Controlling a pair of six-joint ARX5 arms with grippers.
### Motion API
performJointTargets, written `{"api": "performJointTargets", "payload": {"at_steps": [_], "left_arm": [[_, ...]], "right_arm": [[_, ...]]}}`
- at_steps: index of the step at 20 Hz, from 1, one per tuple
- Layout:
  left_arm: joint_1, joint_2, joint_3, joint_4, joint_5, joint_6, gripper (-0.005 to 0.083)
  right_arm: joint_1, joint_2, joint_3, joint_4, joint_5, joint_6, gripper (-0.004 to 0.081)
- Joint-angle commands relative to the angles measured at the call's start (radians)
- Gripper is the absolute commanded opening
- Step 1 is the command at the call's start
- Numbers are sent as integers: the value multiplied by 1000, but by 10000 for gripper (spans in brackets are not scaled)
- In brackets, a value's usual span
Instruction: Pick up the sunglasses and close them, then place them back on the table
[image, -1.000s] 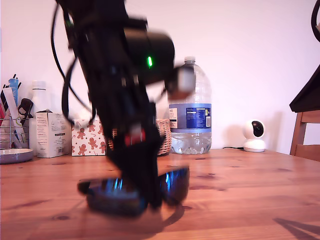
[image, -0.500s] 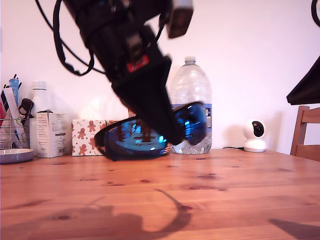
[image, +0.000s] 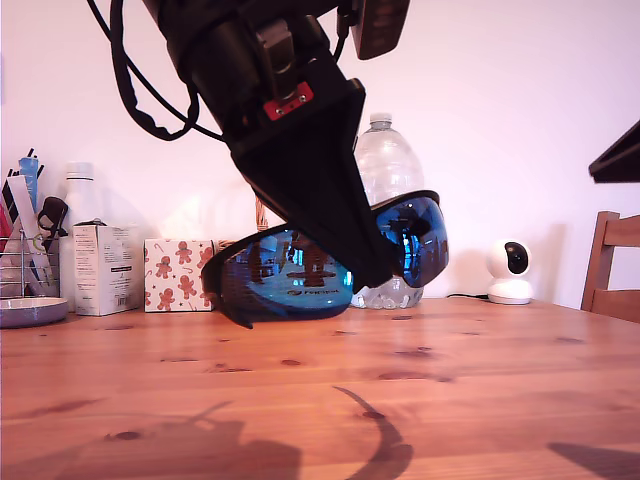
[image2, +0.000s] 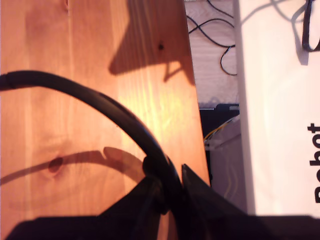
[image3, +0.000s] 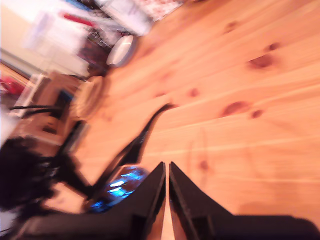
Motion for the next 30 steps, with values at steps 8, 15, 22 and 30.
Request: {"api": "performJointTargets", "payload": {"at_steps": [8,15,22,30], "left_arm": [[-67,-25,-7,53,-59,28,-19],[-122,-190,-159,194,-124,27,-19],[-148,-381,-388,400,-132,-21,-19],[-211,-401,-417,500,-143,-28,-19]], "right_arm": [[-63,226,-7,196,-339,118,-11],[-63,369,25,293,-421,226,284],[-43,487,76,379,-531,335,332],[86,628,224,398,-566,348,359]]}}
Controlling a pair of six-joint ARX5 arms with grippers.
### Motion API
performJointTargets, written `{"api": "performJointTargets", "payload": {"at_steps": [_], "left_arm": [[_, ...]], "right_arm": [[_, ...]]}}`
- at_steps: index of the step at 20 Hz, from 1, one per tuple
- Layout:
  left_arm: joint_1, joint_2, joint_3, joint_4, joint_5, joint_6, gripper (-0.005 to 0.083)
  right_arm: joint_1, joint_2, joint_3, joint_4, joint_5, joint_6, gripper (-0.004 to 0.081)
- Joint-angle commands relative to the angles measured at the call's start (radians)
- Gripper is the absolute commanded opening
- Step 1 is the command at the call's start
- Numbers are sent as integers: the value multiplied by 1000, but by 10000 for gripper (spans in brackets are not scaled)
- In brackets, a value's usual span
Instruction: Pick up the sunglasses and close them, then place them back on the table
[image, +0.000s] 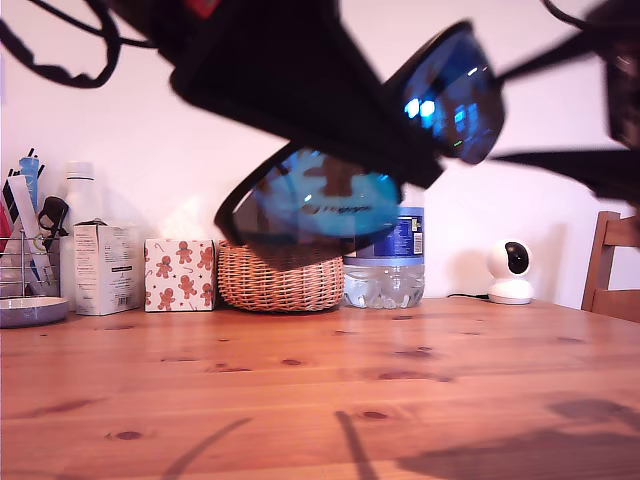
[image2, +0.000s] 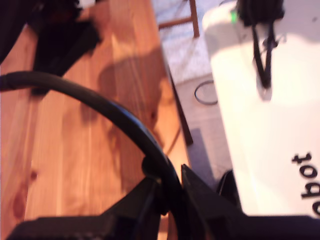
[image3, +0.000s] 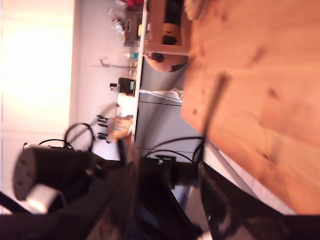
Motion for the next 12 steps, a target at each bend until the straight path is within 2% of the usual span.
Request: {"api": "performJointTargets", "payload": {"at_steps": [1,5,12], "left_arm": [[-5,-18,-11,16,1,0,-19],[-16,-18,-11,39,0,7,-19],[-33,-18,-11,88,-10,28,-19]], "right_arm": [[11,33,40,10,-9,-3,359],[40,108,93,11,-28,-8,358],[102,182,97,59,-26,-15,358]]}}
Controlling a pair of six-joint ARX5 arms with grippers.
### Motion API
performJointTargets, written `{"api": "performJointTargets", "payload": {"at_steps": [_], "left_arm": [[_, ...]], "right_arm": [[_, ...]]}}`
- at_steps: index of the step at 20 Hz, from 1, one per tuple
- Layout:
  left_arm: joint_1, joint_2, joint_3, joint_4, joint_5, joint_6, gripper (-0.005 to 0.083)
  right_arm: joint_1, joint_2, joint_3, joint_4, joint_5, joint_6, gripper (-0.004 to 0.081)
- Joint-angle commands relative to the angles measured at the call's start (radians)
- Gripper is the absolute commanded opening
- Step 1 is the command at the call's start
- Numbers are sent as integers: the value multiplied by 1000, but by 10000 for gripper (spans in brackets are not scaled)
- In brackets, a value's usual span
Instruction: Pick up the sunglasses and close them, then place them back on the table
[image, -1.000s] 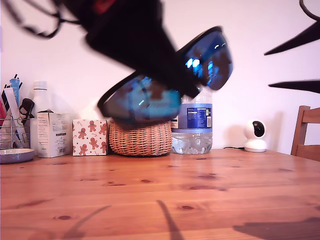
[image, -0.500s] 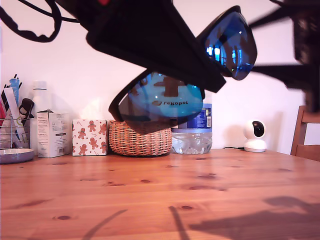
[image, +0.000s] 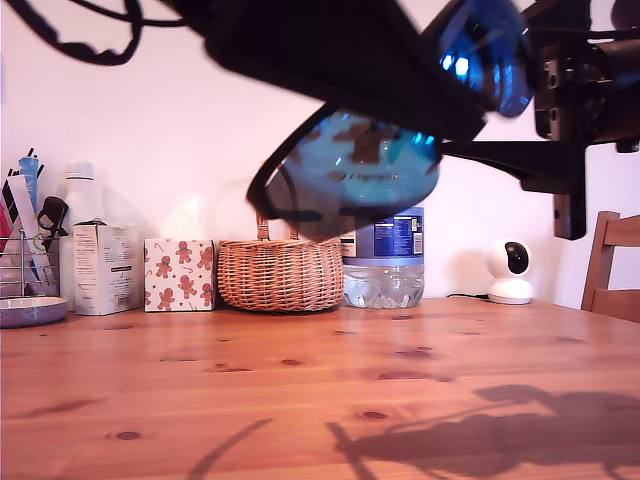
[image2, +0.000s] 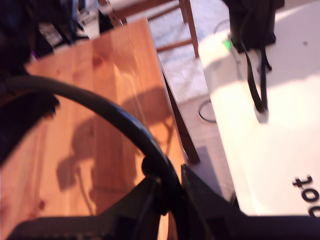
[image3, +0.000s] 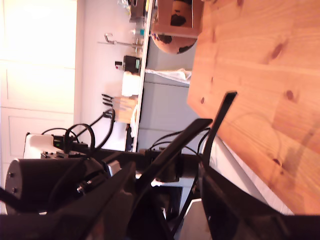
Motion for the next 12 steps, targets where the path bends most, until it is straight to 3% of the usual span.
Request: {"api": "performJointTargets", "payload": {"at_steps": [1,12], "left_arm": [[-8,-13,-11,23,-3,14,-19],[-8,-13,-11,67,-9,39,-19]], "right_arm": [[8,17,5,10,-2,-7,358],[116,18,5,13,3,-6,358]]}}
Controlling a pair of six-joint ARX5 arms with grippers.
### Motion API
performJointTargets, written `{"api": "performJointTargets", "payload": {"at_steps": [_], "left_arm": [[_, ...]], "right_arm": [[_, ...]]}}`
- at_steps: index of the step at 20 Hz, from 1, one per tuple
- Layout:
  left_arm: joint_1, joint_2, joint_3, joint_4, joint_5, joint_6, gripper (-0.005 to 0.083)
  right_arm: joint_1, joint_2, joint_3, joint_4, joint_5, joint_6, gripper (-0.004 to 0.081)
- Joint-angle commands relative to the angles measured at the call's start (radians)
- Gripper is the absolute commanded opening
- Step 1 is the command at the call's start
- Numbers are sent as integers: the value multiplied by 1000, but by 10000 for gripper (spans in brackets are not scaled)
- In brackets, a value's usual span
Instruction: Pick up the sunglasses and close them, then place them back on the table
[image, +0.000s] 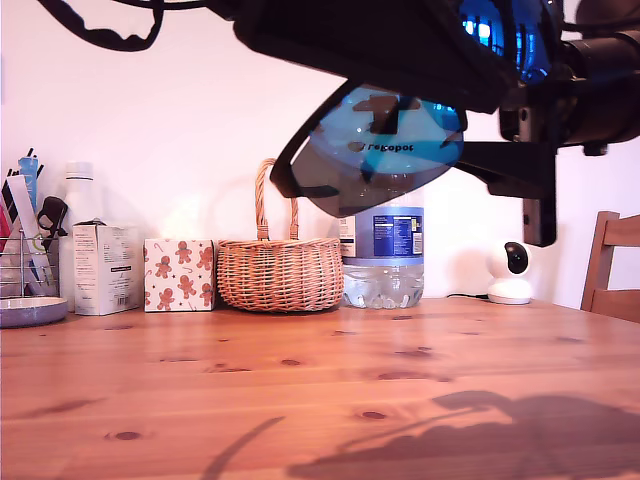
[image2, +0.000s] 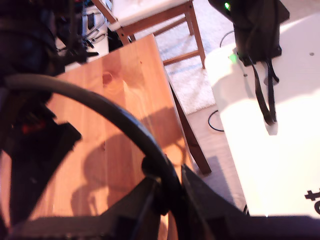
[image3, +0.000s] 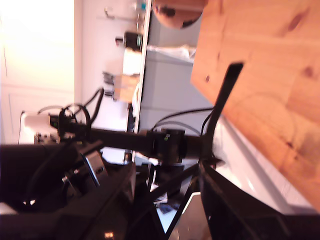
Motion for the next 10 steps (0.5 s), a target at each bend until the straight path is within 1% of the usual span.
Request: {"api": "performJointTargets", "payload": {"at_steps": [1,6,10], "left_arm": [[-2,-13,-11,16,-12,17,-19],[9,-13,-11,16,-42,38,-19],[32,-13,-11,16,-45,43,-19]], "right_arm": [[23,8,5,6,-2,-6,358],[68,8,5,-20,-2,-9,358],[103,8,5,-89,-16,-58,358]]}}
